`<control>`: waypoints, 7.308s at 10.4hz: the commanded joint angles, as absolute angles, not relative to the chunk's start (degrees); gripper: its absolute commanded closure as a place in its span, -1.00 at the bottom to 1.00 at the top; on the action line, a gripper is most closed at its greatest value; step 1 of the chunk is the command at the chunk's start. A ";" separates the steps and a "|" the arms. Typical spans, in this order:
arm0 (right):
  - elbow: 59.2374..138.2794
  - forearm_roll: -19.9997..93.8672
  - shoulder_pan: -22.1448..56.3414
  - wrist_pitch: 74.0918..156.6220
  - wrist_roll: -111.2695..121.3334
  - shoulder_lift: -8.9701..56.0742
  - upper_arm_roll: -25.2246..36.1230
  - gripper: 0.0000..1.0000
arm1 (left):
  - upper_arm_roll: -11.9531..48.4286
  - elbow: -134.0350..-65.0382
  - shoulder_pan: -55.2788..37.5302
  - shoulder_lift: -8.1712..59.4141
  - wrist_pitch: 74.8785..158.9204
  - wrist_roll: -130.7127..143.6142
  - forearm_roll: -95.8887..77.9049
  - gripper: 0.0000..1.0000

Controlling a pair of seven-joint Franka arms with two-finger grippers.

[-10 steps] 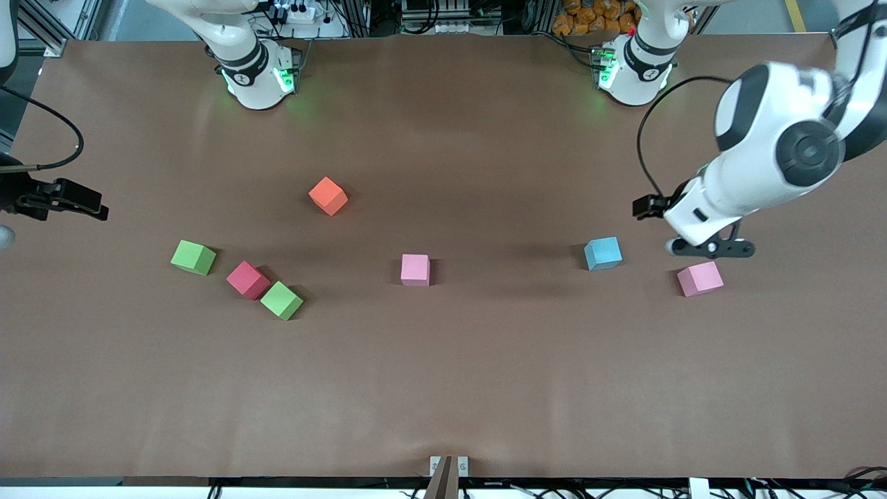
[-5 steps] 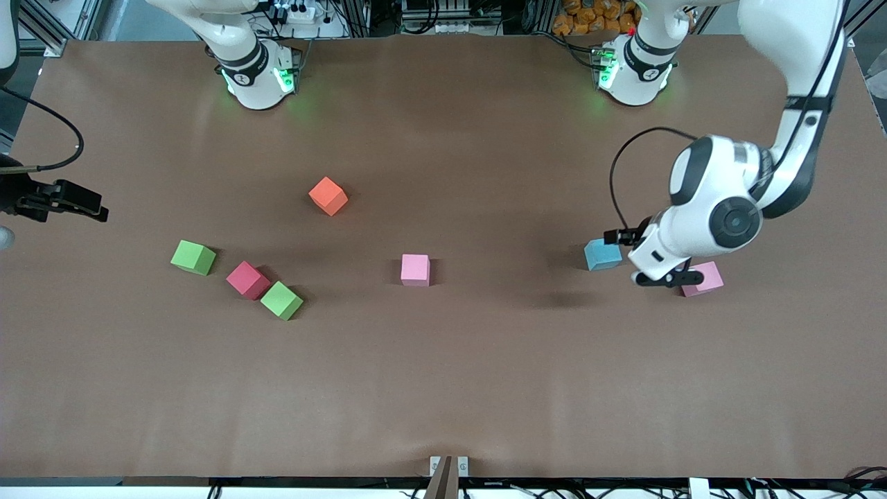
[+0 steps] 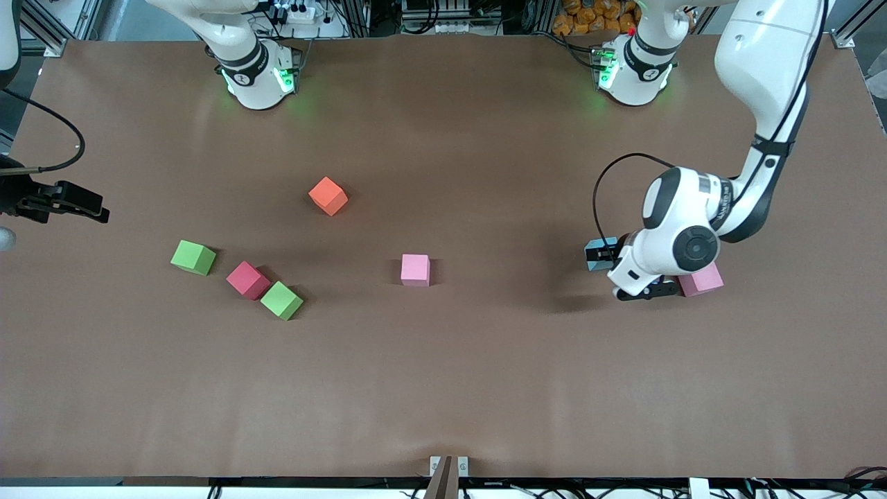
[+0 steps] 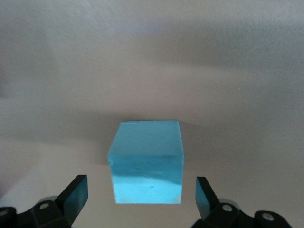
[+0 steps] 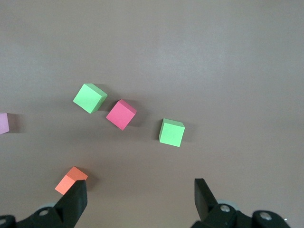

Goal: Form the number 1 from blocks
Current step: 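Carry the cyan cube toward the pink cube while the right gripper reaches the red cube, then lower the cyan cube beside the pink cube while the right gripper grasps the red cube, then open the left gripper toward the light pink cube while the right gripper carries red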

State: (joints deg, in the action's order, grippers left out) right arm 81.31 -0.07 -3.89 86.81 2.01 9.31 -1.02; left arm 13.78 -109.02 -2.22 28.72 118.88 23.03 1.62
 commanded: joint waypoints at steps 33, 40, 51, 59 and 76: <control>107.05 1.15 4.66 123.74 26.89 27.50 -0.97 -1.00 | 10.02 -72.25 -43.33 52.21 120.57 50.63 -4.31 1.00; 107.05 -0.26 5.36 126.73 30.23 29.62 0.26 -1.00 | 7.83 -72.25 -44.82 53.79 127.09 49.83 -3.96 1.00; 108.54 -0.44 6.42 130.52 30.59 31.20 1.84 -0.08 | 5.36 -72.51 -45.88 53.79 130.43 44.30 -3.60 -1.00; 111.08 0.70 9.04 129.55 19.29 20.94 2.46 -0.02 | 5.27 -72.77 -46.59 45.19 113.24 45.53 -2.73 -1.00; 81.30 18.10 44.82 134.43 -40.33 42.45 16.08 -0.01 | 5.71 -107.58 12.02 21.44 116.18 14.08 5.54 -1.00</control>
